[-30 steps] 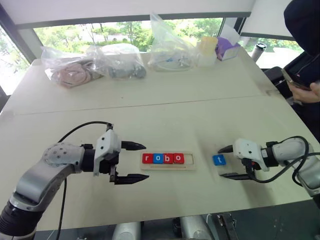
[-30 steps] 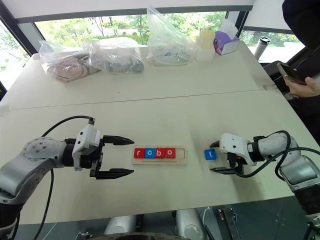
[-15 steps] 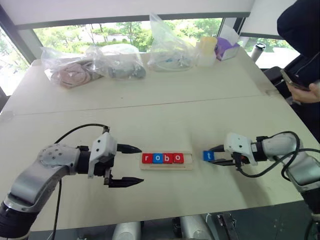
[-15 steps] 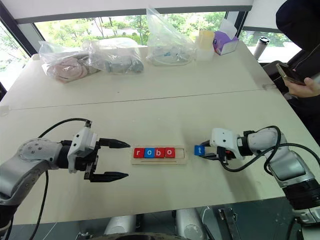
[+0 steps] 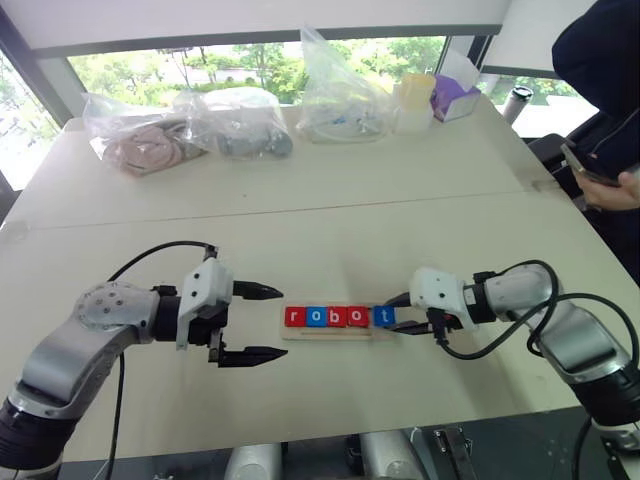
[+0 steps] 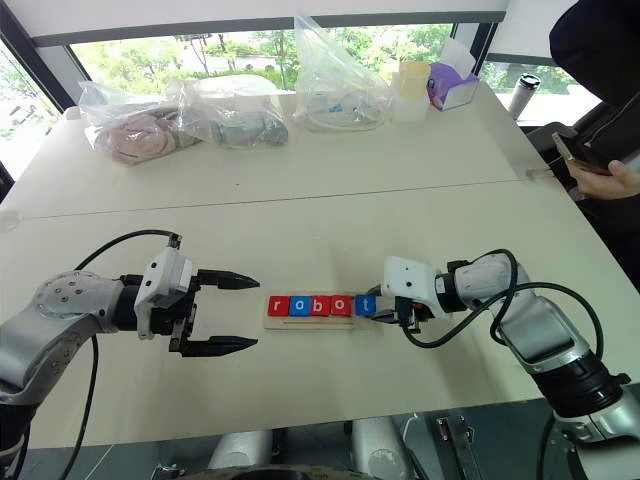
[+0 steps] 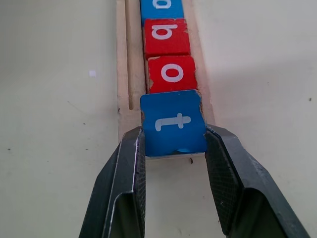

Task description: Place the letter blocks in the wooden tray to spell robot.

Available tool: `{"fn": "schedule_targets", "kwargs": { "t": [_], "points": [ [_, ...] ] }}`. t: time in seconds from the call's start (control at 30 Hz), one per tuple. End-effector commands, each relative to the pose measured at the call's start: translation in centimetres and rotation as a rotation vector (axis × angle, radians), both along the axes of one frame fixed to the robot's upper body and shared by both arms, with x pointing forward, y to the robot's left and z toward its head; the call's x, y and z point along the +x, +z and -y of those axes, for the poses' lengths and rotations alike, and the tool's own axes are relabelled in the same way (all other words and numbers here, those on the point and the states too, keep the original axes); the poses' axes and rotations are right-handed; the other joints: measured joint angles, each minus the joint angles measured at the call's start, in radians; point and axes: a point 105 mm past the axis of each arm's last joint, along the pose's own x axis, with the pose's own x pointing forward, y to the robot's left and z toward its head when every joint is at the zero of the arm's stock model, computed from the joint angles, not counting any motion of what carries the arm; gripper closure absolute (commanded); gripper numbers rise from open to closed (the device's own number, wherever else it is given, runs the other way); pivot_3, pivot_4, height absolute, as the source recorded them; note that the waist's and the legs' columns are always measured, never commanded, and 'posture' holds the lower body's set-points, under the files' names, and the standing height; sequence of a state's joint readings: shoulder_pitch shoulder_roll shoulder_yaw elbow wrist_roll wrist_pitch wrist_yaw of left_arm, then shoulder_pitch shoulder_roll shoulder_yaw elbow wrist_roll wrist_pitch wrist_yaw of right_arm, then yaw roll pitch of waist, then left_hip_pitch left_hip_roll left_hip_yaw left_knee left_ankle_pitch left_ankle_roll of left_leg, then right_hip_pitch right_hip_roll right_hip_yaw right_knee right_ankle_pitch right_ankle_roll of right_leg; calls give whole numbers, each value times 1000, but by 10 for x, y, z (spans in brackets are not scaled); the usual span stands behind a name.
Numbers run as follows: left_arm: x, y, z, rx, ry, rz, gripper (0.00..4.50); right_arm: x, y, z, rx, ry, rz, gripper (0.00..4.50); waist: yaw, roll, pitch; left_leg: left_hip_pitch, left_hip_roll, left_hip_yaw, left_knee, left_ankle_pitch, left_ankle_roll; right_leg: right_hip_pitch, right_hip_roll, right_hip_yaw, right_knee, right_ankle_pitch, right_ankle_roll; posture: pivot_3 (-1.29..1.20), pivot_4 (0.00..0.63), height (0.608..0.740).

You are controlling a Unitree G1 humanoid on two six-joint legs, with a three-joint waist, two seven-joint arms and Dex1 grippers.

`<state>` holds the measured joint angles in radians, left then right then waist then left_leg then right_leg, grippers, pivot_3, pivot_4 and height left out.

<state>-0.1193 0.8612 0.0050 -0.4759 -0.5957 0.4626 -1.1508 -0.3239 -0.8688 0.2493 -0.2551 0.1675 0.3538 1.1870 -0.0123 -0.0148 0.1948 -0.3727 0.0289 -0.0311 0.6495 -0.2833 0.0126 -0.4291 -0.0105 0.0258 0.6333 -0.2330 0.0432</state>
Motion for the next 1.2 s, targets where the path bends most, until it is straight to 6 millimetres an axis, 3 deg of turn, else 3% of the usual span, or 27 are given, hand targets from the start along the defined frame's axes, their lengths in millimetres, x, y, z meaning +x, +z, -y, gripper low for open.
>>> {"fn": "schedule_targets", "kwargs": {
  "t": [0.03,1.2],
  "points": [
    [-2,6,3,3,-13,47,0,1,6,-4,-1,33,32,3380,0,0,0,0,0,0,0,0,0,0,0,0,0,0,0,0,150,740],
    [-6,3,11,-4,9,60,0,7,-7,-11,-62,25,-1,3380,0,0,0,0,0,0,1,0,0,0,0,0,1,0,0,0,150,740]
  ]
}}
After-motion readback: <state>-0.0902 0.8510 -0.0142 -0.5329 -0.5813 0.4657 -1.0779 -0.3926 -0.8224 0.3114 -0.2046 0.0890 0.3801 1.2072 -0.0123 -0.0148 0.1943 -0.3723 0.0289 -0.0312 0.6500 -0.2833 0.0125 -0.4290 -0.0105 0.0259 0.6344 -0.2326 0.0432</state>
